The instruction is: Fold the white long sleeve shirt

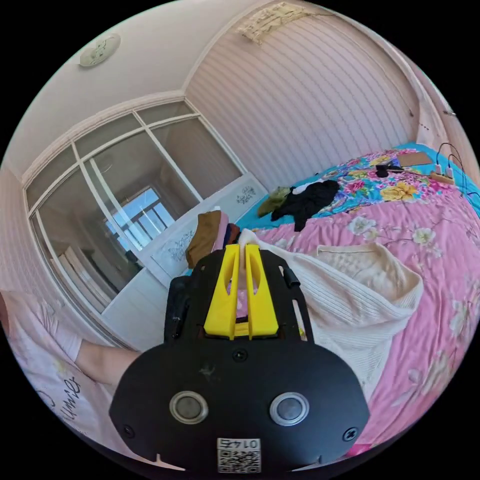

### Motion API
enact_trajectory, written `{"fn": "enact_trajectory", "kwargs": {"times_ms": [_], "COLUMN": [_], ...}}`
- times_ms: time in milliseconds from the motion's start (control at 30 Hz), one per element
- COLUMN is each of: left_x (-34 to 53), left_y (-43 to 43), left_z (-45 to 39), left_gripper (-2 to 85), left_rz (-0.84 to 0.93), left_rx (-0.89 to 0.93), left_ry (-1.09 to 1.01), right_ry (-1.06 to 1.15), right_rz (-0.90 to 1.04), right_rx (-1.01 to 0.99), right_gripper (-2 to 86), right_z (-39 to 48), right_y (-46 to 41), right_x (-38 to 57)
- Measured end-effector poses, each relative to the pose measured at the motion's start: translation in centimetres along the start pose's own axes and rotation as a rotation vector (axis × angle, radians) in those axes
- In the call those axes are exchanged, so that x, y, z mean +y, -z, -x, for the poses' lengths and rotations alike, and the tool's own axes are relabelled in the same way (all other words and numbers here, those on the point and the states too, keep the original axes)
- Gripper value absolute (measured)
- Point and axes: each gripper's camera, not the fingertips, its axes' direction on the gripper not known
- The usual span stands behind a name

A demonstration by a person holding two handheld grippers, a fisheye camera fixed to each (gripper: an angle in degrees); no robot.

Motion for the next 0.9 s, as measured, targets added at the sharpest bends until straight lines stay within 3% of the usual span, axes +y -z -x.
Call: {"fn": "enact_trajectory", "kwargs": {"times_ms": [167,267,433,600,767,900], "left_x": [3.6,5.6,6.8,3.6,-2.2,-7.3], "left_y": [2.9,5.3,9.9,13.2,12.4,10.6], "left_z": [8.4,12.3,16.4,20.3,25.0,27.9], "left_gripper": [3.5,4.1,4.2,4.9,6.3,7.9], "left_rz": [0.094,0.139,0.106,0.03,0.031,0.072], "left_rx": [-0.112,-0.09,-0.064,-0.119,-0.085,-0.115], "left_ry": [0.128,0.209,0.283,0.254,0.278,0.269], "right_ry": [0.027,-0.002,-0.024,-0.134,-0.233,-0.284], "right_rz": [0.421,0.549,0.549,0.5,0.391,0.34], "right_rx": [0.097,0.03,0.051,0.249,0.445,0.458], "right_gripper": [5.4,6.8,7.0,7.3,8.6,9.4], "right_z": [1.6,1.2,-0.9,-6.3,-12.8,-16.8], "right_y": [-15.6,-18.7,-15.9,-10.3,-6.9,-7.6], "right_x": [0.5,2.4,4.3,3.9,-0.9,-4.4]}}
